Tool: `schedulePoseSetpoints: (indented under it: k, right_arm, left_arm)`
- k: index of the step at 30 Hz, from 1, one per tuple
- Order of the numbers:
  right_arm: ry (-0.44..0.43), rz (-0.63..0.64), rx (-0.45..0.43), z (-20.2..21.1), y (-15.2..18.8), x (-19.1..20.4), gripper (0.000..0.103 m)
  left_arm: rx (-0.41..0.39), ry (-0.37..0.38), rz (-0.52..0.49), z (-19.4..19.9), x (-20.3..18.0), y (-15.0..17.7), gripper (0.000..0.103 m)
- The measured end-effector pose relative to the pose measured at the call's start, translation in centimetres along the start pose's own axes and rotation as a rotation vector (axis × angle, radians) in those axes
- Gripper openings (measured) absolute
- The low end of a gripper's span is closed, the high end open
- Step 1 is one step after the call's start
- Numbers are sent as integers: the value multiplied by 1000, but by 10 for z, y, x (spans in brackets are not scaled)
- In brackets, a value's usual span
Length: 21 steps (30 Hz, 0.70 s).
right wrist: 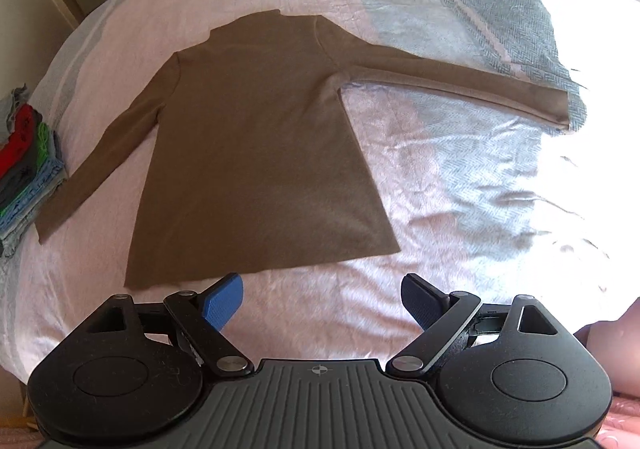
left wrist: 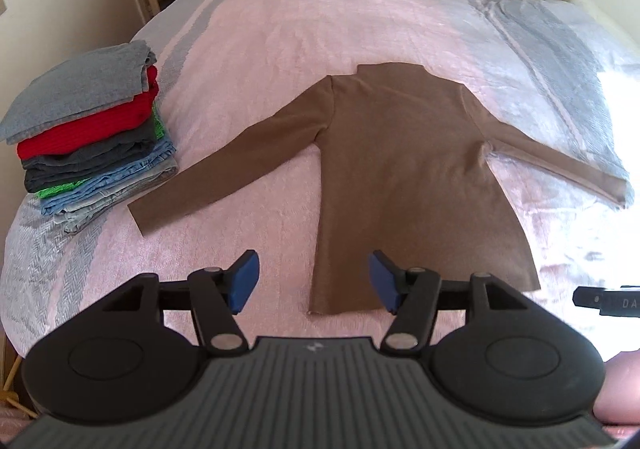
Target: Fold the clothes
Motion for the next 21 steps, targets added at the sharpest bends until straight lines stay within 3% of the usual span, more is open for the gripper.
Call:
schedulePoseSetpoints:
  k: [12, 15, 21]
  right_arm:
    - [33, 35, 18, 20, 19, 26, 89]
    - [37, 65, 25, 21, 20, 31, 89]
    - [33, 120, 35, 21, 26, 36, 89]
  left_arm:
    - [38, 15, -28, 9, 11, 23, 57]
    - [39, 13, -20, 13, 13, 26, 63]
    - [45, 12, -9, 15, 8, 32, 63]
Point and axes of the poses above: each gripper's, at about its wrist camera, not at the fingertips, and z roughly against the way its jaws point, x to its left, y to its underside, the point moved 9 cm from there along -z, roughly the way its jaws point, and after that the axes turned 13 degrees about z, right-handed, at the moved point
